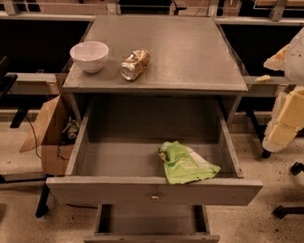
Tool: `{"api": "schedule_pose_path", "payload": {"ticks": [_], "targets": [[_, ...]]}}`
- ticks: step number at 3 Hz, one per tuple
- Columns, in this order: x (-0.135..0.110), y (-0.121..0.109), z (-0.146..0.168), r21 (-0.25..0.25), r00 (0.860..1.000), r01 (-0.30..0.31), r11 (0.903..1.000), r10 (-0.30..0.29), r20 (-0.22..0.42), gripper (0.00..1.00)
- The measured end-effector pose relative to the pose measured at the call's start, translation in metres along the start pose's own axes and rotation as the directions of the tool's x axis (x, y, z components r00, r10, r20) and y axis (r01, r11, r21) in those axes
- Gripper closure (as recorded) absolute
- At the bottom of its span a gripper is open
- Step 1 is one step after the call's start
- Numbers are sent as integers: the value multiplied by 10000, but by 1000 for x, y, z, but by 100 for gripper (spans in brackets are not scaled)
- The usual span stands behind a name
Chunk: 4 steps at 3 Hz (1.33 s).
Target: Pick green rice chip bag from top drawer and place on counter
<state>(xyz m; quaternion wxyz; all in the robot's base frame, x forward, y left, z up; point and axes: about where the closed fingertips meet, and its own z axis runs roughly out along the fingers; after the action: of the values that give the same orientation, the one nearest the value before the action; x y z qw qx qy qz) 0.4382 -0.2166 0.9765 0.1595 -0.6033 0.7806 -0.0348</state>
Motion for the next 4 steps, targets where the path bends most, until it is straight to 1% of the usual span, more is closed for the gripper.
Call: {"api": "schedule_pose_path", "payload": {"ticks": [1, 2, 3, 4], "targets": [[0, 0, 0, -1, 10000, -2, 10000, 2, 2, 0], [-1, -20, 20, -517, 9934, -727, 9960, 769, 847, 0], [-30, -62, 75, -1821, 9370, -2172, 9590, 2572, 2365, 0], [-80, -98, 166, -4137, 7838, -4277, 8037, 5577, 2732, 0]]}}
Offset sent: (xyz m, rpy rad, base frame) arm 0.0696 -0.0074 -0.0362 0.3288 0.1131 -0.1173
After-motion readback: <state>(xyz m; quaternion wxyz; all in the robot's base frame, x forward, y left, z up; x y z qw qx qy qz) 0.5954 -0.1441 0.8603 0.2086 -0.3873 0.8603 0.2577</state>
